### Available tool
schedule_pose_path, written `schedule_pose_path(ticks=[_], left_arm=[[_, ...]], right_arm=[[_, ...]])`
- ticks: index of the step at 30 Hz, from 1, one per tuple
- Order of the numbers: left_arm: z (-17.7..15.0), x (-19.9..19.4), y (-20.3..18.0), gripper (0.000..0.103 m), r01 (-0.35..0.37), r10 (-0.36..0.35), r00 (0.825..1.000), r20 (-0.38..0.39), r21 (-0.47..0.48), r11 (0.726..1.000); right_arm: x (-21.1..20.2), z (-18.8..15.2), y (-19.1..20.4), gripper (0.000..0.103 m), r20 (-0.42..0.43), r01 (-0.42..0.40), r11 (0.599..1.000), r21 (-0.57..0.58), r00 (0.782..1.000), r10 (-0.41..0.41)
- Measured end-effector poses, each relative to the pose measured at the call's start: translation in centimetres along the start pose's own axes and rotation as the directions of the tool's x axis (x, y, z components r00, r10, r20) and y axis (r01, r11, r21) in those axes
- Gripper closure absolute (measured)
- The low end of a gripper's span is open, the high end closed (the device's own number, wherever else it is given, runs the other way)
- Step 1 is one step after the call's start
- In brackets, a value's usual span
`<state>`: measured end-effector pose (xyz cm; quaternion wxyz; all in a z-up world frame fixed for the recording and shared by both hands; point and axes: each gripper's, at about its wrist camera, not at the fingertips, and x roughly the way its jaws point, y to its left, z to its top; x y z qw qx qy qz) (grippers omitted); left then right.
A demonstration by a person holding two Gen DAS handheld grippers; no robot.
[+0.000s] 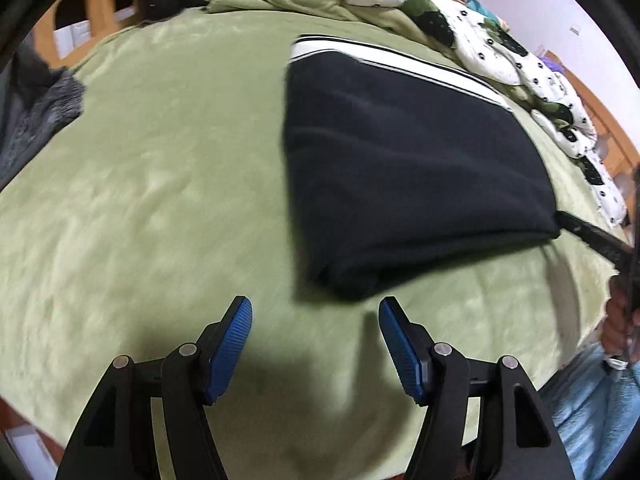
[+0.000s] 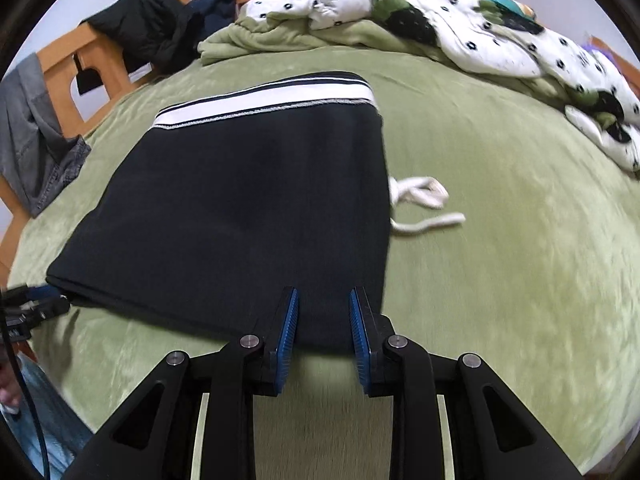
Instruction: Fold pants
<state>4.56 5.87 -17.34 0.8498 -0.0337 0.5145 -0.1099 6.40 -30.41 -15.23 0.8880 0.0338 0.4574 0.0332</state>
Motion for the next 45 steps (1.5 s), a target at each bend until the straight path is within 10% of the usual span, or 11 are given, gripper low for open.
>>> schedule_pose_path(ticks=[5,9,19,24,27,30,45], left_arm=[[0.5,0.2,-0.5,0.047,-0.022,0.022,0.999,0.039,0.006,1.000],[1.7,1.9,-1.8,0.091,-0.020,0.019,0.999,0.039,0.016,1.000],[-0.5,-2.4,-1.1,0.080,-0.049,0.050,0.996,0.074,-0.013,0.999],[3.4,-2.8,-1.8,0.076,-0.030,0.032,0.992,0.124,-0.020,0.999],[5.9,-0.5,-3.1,0.049,-0.049,0.047,0.992,0.114,0.019,0.999],[5.5,2.0,-3.5,0.044,-0.061,0.060,0.994,0.089,0.009,0.998],[3.2,-1.6,-4.8,0.045,-0.099,0.099,0.982,0.163,-0.005,0.995]], right_arm=[[-1.3,-0.6,-0.5,0.077,0.035,0.000,0.999,0.033,0.999,-0.001],[-1.3,-0.6,-0.2,0.077,0.029,-0.005,0.999,0.045,1.000,0.004],[-2.0,-0.1,-0.8,0.077,0.079,-0.026,0.999,0.046,0.997,0.023],[-1.0,2.0,-0.7,0.077,0.114,-0.044,0.997,0.060,0.993,0.037],[1.2,2.4,0.2,0.077,0.057,-0.020,0.999,0.032,0.998,0.018],[1.9,2.0,0.9,0.077,0.049,0.025,1.000,0.005,0.998,-0.026],[-2.4,1.0,1.5,0.077,0.119,0.005,1.000,0.020,0.993,-0.007]])
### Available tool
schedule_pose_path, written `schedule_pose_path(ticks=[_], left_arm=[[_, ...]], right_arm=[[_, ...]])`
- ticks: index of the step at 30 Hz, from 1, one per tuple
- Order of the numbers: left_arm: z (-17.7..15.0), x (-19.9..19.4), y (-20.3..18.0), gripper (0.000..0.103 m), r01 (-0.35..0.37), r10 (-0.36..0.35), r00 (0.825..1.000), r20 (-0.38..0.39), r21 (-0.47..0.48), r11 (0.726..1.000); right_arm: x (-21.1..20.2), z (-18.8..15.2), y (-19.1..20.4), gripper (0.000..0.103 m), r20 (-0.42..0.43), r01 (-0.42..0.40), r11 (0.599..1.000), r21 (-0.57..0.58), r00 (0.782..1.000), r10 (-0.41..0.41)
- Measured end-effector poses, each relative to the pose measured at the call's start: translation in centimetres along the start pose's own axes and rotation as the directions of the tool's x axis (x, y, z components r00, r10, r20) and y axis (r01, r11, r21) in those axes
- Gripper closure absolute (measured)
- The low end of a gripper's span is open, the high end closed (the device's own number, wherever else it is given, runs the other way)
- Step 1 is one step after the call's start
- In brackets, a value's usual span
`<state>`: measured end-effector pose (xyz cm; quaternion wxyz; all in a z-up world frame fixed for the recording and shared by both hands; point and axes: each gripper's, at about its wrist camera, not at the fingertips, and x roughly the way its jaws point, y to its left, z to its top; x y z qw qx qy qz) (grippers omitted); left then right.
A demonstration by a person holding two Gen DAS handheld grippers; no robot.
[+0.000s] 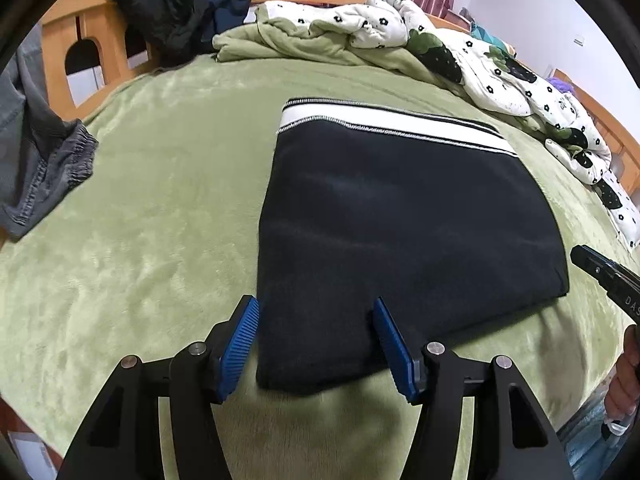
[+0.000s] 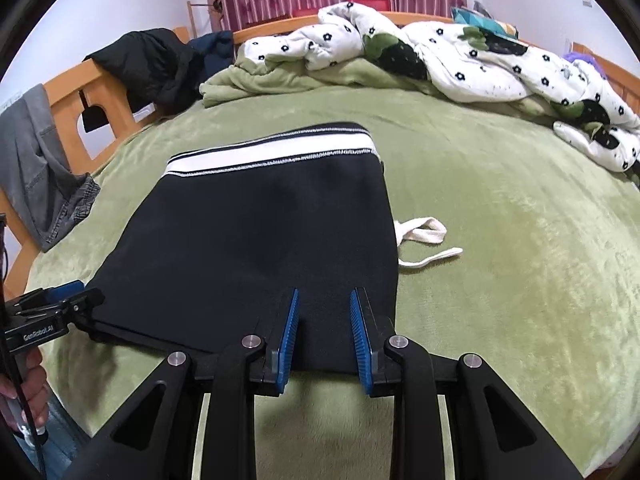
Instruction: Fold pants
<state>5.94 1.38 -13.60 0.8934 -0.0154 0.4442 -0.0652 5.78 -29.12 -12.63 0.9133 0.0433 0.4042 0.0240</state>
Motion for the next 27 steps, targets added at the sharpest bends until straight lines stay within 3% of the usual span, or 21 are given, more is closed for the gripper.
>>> schedule_pose_path(ticks=[5,6,9,13,19,27], left_arm=[[-0.2,-3.6,-0.2,0.036,-0.014,0.013,0.999,0.030,0.010,1.000],[-0.1,-4.4,-0.3,0.033,-0.018,0.018,0.999,0.037,0.015,1.000],[-0.2,-7.3,-1.0,0.027,-0.046,0.043,0.996,0.079,0.036,0.998],[-0.6,-11.0,-1.8,0.019,-0.073,0.067,0.990,0.127,0.049,0.996],[-1.3,-14.1,-2.3,0.018,-0.077,0.069,0.988,0.140,0.049,0.996],[-2.7,-16.8,-3.4,0.018,-0.094,0.081,0.983,0.167,0.070,0.993]], right_arm=[[-2.8,-0.3,0.7,0.076,-0.003,0.027,1.000,0.010,1.000,-0.027],[-3.8,-0.3,0.9,0.072,0.005,0.030,0.999,0.014,1.000,-0.030],[-6.4,-0.3,1.1,0.037,0.038,0.015,0.999,0.037,0.999,-0.016],[-9.2,-0.7,1.9,0.019,0.076,0.058,0.998,0.024,0.995,-0.060],[-12.3,-1.3,1.5,0.009,0.099,0.077,0.996,0.048,0.992,-0.082],[-15.2,-2.5,1.5,0.008,0.116,0.098,0.994,0.041,0.988,-0.102]])
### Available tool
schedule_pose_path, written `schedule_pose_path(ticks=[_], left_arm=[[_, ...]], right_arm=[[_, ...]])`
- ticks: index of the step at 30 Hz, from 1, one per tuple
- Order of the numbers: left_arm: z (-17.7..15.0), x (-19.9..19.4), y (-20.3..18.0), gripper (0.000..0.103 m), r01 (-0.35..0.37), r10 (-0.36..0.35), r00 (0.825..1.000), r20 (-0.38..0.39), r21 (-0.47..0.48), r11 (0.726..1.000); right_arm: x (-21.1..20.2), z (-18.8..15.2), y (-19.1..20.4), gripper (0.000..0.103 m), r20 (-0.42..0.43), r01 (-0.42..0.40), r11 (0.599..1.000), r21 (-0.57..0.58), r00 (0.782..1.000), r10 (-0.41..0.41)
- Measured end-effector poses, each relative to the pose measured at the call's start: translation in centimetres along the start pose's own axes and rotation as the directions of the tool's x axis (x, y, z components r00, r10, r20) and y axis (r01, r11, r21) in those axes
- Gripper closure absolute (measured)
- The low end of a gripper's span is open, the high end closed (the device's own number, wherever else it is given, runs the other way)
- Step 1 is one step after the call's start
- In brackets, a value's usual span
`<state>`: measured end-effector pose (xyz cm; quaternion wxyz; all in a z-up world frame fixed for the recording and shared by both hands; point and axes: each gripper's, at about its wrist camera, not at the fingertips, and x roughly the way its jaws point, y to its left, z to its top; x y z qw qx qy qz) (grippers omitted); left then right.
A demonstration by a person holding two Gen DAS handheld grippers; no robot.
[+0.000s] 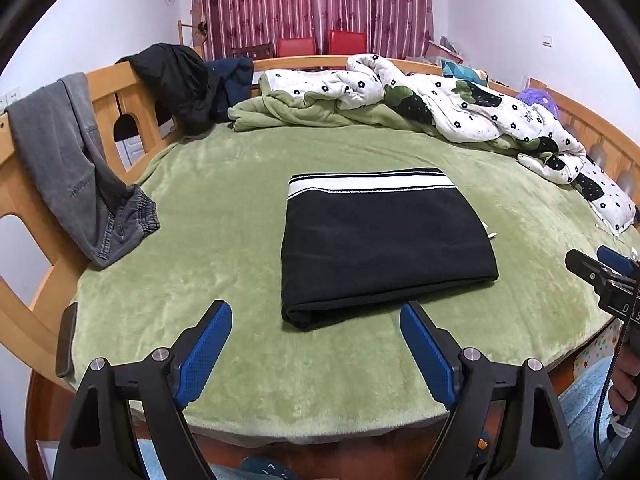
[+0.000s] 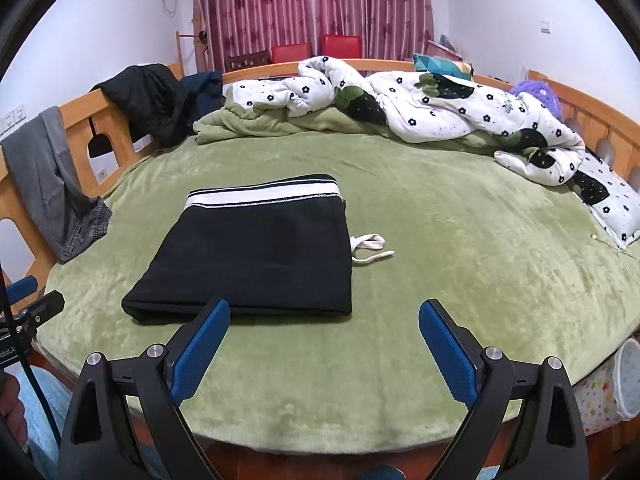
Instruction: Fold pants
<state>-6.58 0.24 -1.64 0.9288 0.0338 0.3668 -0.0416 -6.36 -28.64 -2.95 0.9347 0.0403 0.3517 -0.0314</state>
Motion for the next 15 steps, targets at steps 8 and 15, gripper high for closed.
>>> schedule_pose_path(ticks=[8,15], left_arm=[[-0.8,-0.9,-0.5,0.017,0.000,0.000,1.000,-0.003,-0.006,1.000],[-1.0,-0.8,-0.4,0.017,-0.006,0.006,1.000,-0.008,-0.013,1.000]], right_arm=[[-1.8,-0.7,-0.3,0.007,0.025,0.024,1.000,0.006,0.999,-0.024],[-1.8,-1.1,0.0,0.007,0.020,0.039,0.999,-0.010,0.999,-0.039]])
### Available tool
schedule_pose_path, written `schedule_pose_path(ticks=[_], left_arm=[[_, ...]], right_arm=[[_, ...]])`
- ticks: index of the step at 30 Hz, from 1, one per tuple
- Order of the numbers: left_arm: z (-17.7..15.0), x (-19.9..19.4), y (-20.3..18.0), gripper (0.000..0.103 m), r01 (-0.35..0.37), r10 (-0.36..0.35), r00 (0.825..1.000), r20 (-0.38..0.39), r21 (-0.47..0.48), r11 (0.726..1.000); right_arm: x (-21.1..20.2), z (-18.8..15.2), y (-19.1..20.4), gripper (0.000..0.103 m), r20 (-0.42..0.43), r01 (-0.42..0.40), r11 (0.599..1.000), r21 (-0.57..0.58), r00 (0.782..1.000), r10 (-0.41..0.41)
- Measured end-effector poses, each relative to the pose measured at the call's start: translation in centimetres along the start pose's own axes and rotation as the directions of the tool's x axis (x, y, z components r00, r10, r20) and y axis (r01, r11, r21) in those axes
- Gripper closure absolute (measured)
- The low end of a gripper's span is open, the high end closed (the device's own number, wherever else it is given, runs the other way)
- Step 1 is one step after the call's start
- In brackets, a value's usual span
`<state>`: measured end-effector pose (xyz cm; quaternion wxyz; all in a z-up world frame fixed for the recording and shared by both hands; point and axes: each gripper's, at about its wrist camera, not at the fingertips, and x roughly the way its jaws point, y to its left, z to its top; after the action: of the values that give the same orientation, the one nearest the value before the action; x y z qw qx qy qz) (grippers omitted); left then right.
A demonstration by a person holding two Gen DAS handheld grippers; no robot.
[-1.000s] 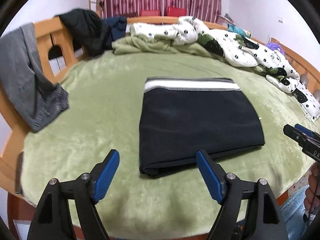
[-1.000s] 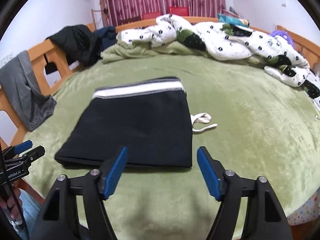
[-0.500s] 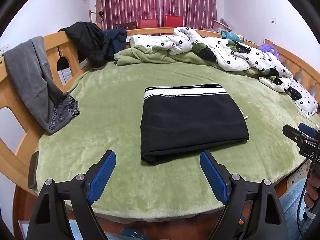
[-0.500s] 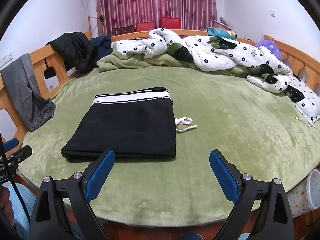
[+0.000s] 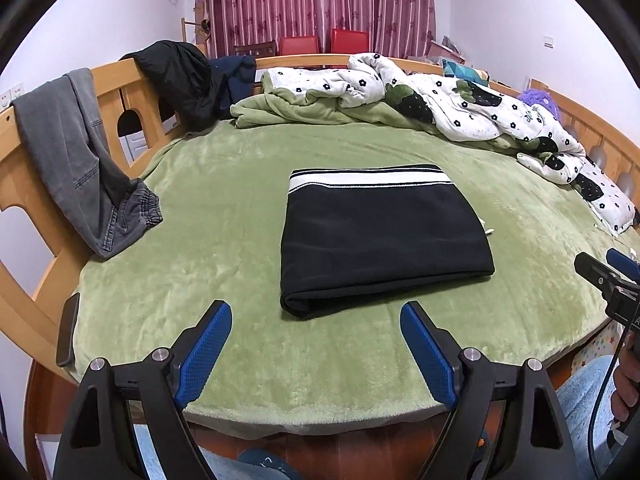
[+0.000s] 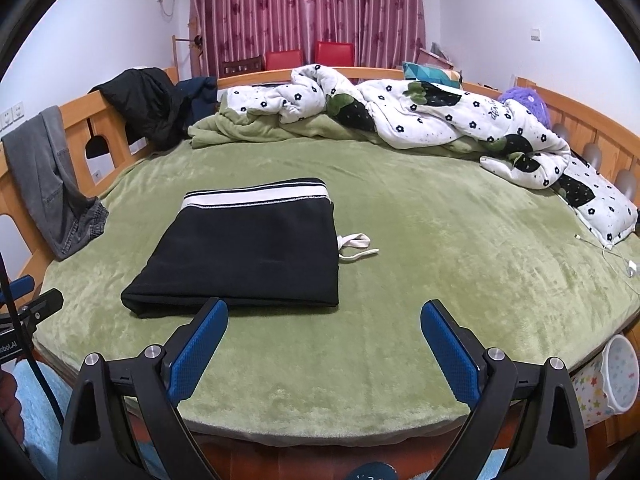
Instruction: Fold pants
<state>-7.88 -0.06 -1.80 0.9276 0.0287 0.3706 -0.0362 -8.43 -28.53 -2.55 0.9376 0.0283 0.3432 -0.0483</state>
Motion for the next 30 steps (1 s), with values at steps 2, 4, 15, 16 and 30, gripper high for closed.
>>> schedule_pose_path(ticks=[2,4,15,16,30], left_arm=[[-0.06,0.18,0.11,0.017,-0.006,0.006,1.000,-0.003,-0.003,1.000],[-0.11,0.38,0.21,0.017,-0.007,0.007,1.000,-0.008,-0.002,1.000],[-0.13,0.98,0.56,0.017,-0.003,0.003,1.000,-0.017,-0.003,1.000],[-0.16,1.00,0.55,0.017,-0.003,0.003,1.000,-0.017,-0.003,1.000],[-0.03,0.41,0.66,0.017,-0.009,0.009,1.000,0.001,-0.012,1.000]], right_arm=[[0.01,-0.07,0.11,0.007,-0.001,0.000,1.000,0.001,1.000,0.000],[0.04,-0.15,0.23,0.007,-0.004,0.002,1.000,0.002,1.000,-0.002],[0.09,-0.24,0.09,0.007,-0.007,0.011,1.000,-0.005,1.000,-0.011],[0.08,-0.24,0.13,0.007,-0.006,0.013,1.000,-0.005,1.000,-0.013],[-0.17,-0.09,0.29,0.007,-0.001,0.017,1.000,-0.009,1.000,-0.017]])
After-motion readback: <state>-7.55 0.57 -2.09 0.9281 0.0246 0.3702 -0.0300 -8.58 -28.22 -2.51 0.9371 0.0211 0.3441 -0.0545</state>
